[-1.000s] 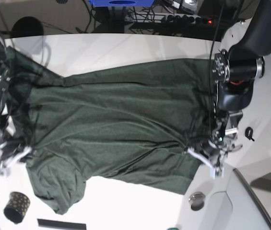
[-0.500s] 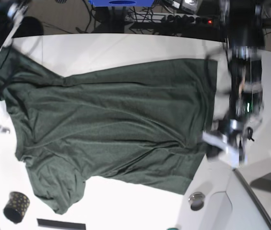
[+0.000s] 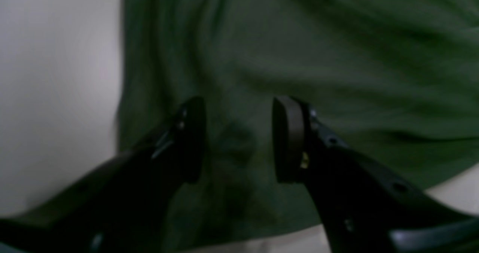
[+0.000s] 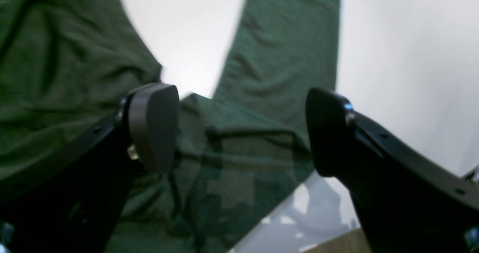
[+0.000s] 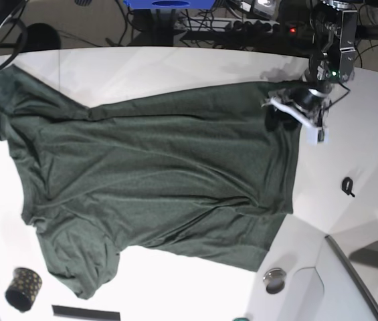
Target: Layout the t-shirt on the table in an organized manner, then fold the t-shirt properly
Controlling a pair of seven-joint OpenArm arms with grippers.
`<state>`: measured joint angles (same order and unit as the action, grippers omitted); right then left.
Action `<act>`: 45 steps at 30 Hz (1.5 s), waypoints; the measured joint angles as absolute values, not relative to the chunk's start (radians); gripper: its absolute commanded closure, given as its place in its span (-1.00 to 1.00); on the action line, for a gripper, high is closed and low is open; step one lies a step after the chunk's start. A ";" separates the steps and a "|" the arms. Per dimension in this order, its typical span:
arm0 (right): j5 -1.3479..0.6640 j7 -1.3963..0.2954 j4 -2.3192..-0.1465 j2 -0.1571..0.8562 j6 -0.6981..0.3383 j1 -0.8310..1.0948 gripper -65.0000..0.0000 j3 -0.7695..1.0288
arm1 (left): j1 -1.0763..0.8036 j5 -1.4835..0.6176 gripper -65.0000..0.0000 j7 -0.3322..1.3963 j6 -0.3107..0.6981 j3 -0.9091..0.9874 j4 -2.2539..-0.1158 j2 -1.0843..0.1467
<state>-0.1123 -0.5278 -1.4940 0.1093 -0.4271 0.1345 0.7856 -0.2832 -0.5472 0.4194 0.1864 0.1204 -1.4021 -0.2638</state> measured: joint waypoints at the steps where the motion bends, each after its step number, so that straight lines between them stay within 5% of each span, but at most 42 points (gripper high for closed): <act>1: -0.112 -0.528 -1.489 0.104 -0.427 0.143 -0.52 0.778 | -0.276 -0.548 0.13 0.423 0.184 0.121 -1.375 -0.267; 16: -0.114 -0.588 -1.388 0.139 -0.427 0.232 -0.52 0.815 | -0.253 -0.391 0.13 0.421 0.186 0.130 -1.371 -0.266; 22: -0.126 -0.577 -1.222 0.245 -0.424 0.144 -0.25 0.811 | -0.256 -0.393 0.13 0.415 0.190 0.130 -1.471 -0.266; 25: -0.107 -0.587 -1.310 0.243 -0.430 0.259 -0.30 0.751 | -0.271 -0.393 0.13 0.416 0.190 0.130 -1.475 -0.269; 30: -0.124 -0.543 -1.523 0.221 -0.588 0.461 -0.46 0.561 | -0.278 -0.390 0.13 0.420 0.190 0.130 -1.467 -0.269; 45: -0.109 -0.537 -1.540 0.190 -0.656 0.496 -0.46 0.496 | -0.275 -0.389 0.13 0.419 0.190 0.131 -1.467 -0.269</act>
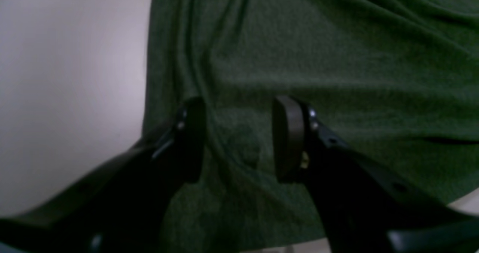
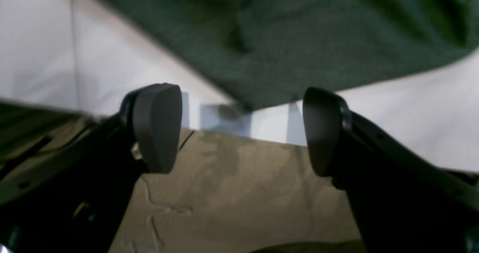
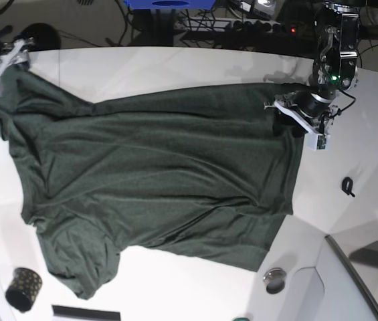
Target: Layout the t-shirt on the table in an organized manner, then fold the t-shirt properly
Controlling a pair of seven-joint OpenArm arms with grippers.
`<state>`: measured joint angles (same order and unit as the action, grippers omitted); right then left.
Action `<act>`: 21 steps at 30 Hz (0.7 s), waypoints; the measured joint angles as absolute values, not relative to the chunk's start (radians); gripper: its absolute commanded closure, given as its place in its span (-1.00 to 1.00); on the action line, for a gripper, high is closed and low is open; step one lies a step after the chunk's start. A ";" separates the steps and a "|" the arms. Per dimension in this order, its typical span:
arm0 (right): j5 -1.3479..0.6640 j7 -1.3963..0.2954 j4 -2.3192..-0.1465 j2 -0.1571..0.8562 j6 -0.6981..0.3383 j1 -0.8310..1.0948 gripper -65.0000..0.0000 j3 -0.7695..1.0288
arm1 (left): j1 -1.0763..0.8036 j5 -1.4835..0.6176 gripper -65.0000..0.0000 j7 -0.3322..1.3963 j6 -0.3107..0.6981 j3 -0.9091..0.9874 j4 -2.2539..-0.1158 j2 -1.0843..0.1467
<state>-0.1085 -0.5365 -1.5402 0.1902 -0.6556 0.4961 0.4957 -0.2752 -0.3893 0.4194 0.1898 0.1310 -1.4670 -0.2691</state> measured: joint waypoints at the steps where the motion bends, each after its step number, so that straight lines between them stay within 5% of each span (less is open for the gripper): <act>1: -0.118 -0.534 -1.554 0.185 -0.656 0.503 -0.46 0.481 | -0.276 -0.390 0.13 0.419 0.190 0.131 -1.467 -0.269; 13: -0.117 -0.516 -1.442 0.199 -0.655 0.466 -0.39 0.443 | -0.276 -0.390 0.13 0.420 0.192 0.139 -1.467 -0.280; 21: 0.066 -0.458 -1.428 0.180 -0.662 0.440 1.00 0.445 | -0.278 -0.390 0.13 0.419 0.187 0.215 -1.466 -0.283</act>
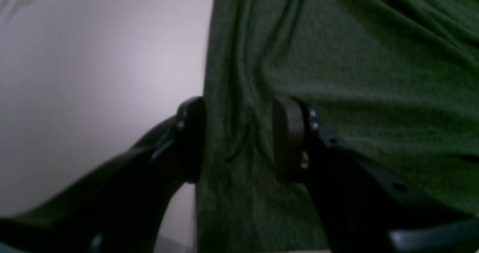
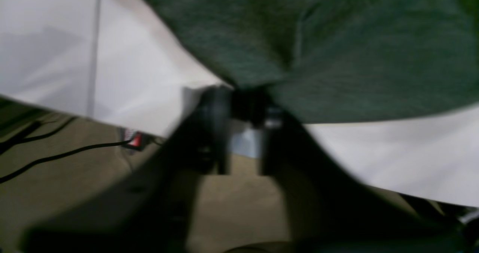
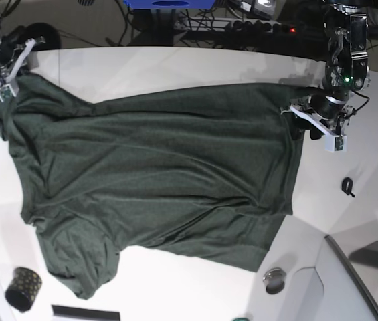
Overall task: Layout the t-shirt on the table in an organized manner, then fold the t-shirt properly
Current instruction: 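Hold the hem with the left gripper while the right gripper grasps the opposite corner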
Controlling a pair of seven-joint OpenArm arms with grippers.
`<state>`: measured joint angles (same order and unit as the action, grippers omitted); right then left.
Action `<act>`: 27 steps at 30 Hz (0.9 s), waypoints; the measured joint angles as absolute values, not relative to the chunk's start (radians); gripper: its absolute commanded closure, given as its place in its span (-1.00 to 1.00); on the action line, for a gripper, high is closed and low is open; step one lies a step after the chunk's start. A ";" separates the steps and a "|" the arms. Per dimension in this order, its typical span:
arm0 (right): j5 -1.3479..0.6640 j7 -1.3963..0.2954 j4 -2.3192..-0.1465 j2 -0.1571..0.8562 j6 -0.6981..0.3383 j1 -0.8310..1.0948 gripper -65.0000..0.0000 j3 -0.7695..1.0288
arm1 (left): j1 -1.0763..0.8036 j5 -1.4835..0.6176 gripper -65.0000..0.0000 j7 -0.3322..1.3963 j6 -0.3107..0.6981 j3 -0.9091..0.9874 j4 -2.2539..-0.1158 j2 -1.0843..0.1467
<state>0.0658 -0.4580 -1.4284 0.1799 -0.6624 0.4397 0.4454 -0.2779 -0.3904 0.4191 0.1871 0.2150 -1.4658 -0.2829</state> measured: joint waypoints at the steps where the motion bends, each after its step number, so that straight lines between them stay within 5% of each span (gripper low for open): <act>1: 0.072 -0.459 -1.435 0.178 -0.663 0.439 1.00 0.446 | -0.278 -0.390 0.13 0.419 0.187 0.215 -1.466 -0.282; 15: 0.088 -0.841 -1.821 0.165 -0.696 0.463 0.98 0.285 | -0.278 -0.390 0.13 0.419 0.190 0.215 -1.466 -0.280; 22: 0.085 -1.103 -1.880 0.187 -0.697 0.210 0.98 0.242 | -0.279 -0.390 0.13 0.421 0.190 0.214 -1.466 -0.281; 27: 0.079 -1.119 -1.655 0.190 -0.698 -0.031 0.95 0.215 | -0.278 -0.392 0.13 0.417 0.190 0.214 -1.466 -0.280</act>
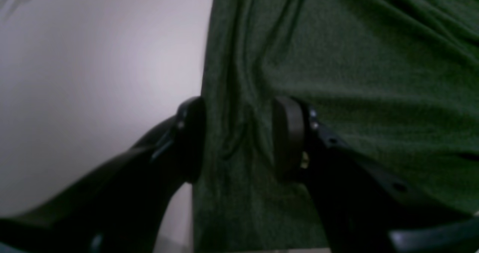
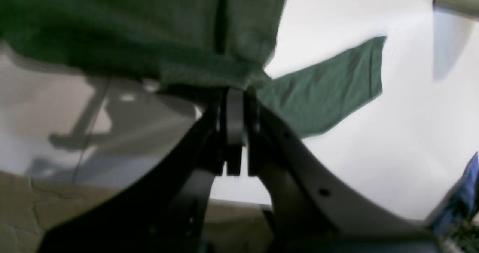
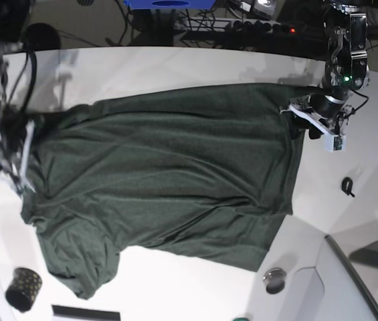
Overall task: Layout the t-shirt on the table in an organized manner, then fold the t-shirt properly
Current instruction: 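Hold the hem with the left gripper while the right gripper grasps the opposite corner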
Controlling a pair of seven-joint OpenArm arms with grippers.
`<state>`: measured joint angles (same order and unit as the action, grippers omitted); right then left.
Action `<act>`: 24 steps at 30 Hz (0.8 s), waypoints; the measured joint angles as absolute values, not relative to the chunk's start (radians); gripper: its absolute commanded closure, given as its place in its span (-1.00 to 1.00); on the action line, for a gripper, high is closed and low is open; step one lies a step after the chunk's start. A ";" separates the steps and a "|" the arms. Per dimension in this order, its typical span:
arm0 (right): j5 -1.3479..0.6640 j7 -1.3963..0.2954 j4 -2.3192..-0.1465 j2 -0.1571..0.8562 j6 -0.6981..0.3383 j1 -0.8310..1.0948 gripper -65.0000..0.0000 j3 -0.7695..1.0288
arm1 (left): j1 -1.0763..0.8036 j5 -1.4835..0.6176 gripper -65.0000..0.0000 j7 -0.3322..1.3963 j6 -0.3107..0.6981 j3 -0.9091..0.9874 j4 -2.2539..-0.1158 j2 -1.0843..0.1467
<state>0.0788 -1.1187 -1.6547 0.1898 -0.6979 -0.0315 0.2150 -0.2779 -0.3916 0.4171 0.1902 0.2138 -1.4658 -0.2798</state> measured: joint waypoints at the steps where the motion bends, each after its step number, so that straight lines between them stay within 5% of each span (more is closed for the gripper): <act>1: 0.083 -1.119 -1.587 0.189 -0.698 -0.074 0.87 0.216 | -0.279 -0.392 0.13 0.417 0.190 0.215 -1.466 -0.281; 5: 0.090 -1.098 -1.383 0.229 -0.698 -0.208 0.04 0.210 | -0.280 -0.392 0.13 0.419 0.190 0.215 -1.466 -0.282; 8: 0.083 -1.016 -1.435 0.280 -0.697 -0.181 -0.49 0.216 | -0.280 -0.393 0.13 0.419 0.190 0.215 -1.466 -0.280; 13: 0.103 -0.908 -1.425 0.402 -0.698 -0.008 -0.55 0.296 | -0.281 -0.393 0.13 0.418 0.190 0.215 -1.466 -0.280; 18: 0.080 -0.722 -1.055 0.428 -0.703 -0.032 -0.55 0.417 | -0.279 -0.392 0.13 0.422 0.190 0.214 -1.466 -0.279; 24: 0.090 -0.482 -0.751 0.477 -0.508 -0.210 -0.54 0.647 | -0.280 -0.393 0.13 0.420 0.191 0.215 -1.466 -0.281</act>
<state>0.0902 -0.4824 -0.7513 0.4774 -0.5083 -0.2096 0.6472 -0.2798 -0.3927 0.4198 0.1909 0.2150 -1.4658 -0.2806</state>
